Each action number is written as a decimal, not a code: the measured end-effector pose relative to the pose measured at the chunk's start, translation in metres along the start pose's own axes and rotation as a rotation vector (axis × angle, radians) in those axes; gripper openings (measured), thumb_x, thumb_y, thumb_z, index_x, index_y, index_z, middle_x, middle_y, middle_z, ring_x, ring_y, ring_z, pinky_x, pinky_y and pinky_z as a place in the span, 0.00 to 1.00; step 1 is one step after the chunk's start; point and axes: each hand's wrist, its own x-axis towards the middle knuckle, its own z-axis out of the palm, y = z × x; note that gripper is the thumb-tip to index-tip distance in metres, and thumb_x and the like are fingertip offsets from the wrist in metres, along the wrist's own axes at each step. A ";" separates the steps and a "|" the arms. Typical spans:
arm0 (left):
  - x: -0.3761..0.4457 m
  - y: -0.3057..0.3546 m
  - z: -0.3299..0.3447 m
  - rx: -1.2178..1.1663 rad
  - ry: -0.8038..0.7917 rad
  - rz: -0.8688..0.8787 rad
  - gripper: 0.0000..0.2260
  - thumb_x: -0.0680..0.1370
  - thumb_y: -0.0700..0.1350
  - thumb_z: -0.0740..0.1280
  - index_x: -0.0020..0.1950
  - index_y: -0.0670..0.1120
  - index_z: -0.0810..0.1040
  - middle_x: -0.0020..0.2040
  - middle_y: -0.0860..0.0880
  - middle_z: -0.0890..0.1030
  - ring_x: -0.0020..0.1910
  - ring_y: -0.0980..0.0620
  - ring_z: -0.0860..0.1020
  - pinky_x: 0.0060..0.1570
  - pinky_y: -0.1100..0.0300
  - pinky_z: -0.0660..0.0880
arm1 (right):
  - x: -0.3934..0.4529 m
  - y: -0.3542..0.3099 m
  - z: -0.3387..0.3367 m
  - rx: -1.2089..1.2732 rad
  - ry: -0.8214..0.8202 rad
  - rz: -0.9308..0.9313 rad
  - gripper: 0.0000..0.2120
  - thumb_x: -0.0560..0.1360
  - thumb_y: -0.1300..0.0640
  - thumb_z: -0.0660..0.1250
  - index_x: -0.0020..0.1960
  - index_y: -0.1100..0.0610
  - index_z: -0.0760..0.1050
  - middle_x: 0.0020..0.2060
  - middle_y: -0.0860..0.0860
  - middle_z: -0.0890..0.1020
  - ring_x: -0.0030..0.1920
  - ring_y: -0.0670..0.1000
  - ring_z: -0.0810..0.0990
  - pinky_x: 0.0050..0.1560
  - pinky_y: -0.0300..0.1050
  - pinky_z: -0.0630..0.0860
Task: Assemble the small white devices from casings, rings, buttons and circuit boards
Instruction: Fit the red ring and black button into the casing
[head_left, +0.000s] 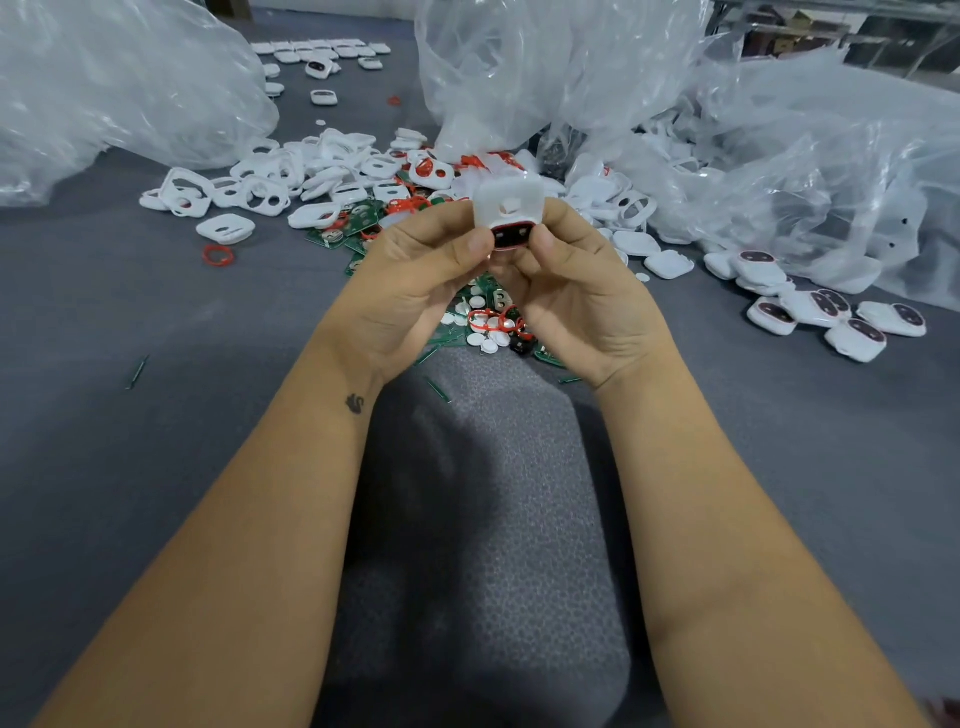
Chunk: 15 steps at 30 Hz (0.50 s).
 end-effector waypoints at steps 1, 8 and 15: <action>0.000 0.000 -0.001 -0.004 0.011 -0.004 0.11 0.68 0.46 0.71 0.49 0.46 0.86 0.48 0.49 0.85 0.50 0.52 0.81 0.54 0.61 0.75 | 0.000 0.000 0.000 -0.007 0.014 0.014 0.09 0.72 0.64 0.62 0.52 0.63 0.74 0.40 0.53 0.83 0.40 0.48 0.80 0.48 0.39 0.77; 0.000 -0.001 -0.003 0.004 0.089 -0.078 0.12 0.72 0.45 0.72 0.54 0.42 0.82 0.50 0.47 0.84 0.54 0.48 0.78 0.62 0.53 0.71 | 0.000 -0.001 -0.002 -0.050 0.095 0.053 0.07 0.71 0.62 0.65 0.45 0.62 0.80 0.34 0.53 0.83 0.33 0.46 0.80 0.40 0.37 0.79; 0.003 -0.007 0.005 0.131 0.376 -0.128 0.06 0.80 0.39 0.65 0.51 0.45 0.82 0.42 0.51 0.86 0.47 0.52 0.84 0.47 0.60 0.80 | 0.008 0.013 0.001 -0.758 0.421 -0.240 0.04 0.73 0.67 0.71 0.45 0.60 0.80 0.43 0.57 0.83 0.46 0.51 0.81 0.53 0.49 0.78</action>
